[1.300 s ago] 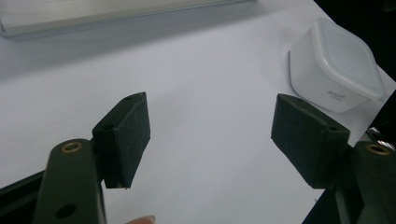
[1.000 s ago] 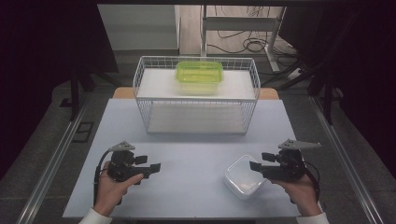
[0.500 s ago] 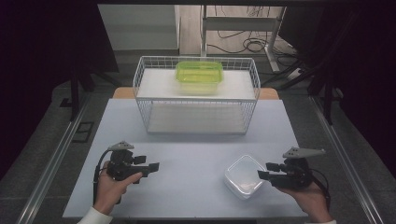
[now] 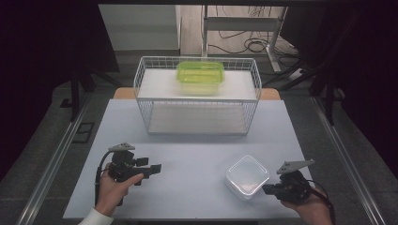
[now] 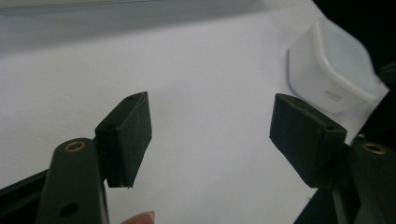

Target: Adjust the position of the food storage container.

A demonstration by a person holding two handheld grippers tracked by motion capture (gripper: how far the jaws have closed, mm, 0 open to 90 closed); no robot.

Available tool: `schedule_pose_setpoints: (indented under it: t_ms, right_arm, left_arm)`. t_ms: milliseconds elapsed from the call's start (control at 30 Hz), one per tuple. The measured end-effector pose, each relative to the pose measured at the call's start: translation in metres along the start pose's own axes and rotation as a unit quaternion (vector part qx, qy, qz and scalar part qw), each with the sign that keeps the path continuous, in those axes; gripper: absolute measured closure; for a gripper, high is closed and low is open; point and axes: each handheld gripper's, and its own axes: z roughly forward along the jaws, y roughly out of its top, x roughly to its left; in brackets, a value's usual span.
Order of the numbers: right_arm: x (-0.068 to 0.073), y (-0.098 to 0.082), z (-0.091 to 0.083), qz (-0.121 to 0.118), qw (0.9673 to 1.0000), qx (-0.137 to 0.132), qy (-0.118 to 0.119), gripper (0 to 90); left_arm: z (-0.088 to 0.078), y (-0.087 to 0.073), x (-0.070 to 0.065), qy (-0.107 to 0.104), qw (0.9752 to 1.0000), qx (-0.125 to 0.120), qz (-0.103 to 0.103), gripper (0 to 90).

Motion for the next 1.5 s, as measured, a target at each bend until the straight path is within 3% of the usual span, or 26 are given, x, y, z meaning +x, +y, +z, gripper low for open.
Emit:
schedule_pose_setpoints:
  t_ms: [200,400,567,733,1100,1267,1500]
  right_arm:
    - [0.009,-0.002,0.019,-0.029,0.9983,0.051,0.006,88.7]
    - [0.016,-0.001,0.029,-0.048,0.9963,0.072,0.002,88.7]
    - [0.023,0.003,0.032,-0.055,0.9959,0.071,0.009,88.7]
    - [0.027,0.006,0.038,-0.035,0.997,0.07,-0.002,88.7]
    - [0.037,0.018,0.052,0.017,0.9988,0.029,-0.034,88.7]
    - [0.038,0.023,0.058,0.026,0.9985,0.016,-0.045,88.7]
    - [0.036,0.023,0.061,0.028,0.9986,0.02,-0.041,88.7]
  left_arm:
    - [0.0,-0.001,0.001,0.011,0.9999,0.002,0.004,28.9]
    - [0.0,-0.001,0.001,0.012,0.9999,0.002,0.003,29.0]
    - [0.001,-0.002,0.0,0.013,0.9999,0.007,0.005,29.0]
    - [0.0,-0.002,0.002,0.014,0.9999,0.006,0.001,29.2]
    - [0.002,-0.002,0.004,0.009,0.9998,0.016,-0.001,28.5]
    - [0.002,-0.002,0.005,0.009,0.9998,0.019,-0.001,28.3]
    - [0.003,-0.003,0.005,0.011,0.9997,0.022,-0.001,28.2]
